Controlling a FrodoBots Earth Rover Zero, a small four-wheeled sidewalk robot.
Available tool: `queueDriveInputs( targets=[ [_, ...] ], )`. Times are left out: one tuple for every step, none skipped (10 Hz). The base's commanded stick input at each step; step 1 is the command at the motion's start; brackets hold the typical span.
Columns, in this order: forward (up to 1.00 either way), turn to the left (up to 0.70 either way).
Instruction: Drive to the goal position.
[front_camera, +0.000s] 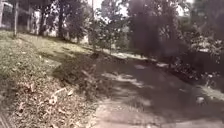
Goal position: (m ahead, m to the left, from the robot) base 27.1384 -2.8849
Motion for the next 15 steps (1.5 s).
queueDriveInputs(
  targets=[
    [0.00, -1.00],
    [0.00, -0.99],
    [0.46, -0.72],
    [1.00, -0.37],
    [1.00, -0.34],
    [1.00, -0.15],
    [1.00, 0.00],
    [1.00, 0.00],
    [1.00, 0.00],
    [1.00, 0.00],
    [1.00, -0.05],
    [1.00, -0.22],
    [1.00, -0.39],
    [1.00, -0.39],
    [1.00, -0.39]
  ],
)
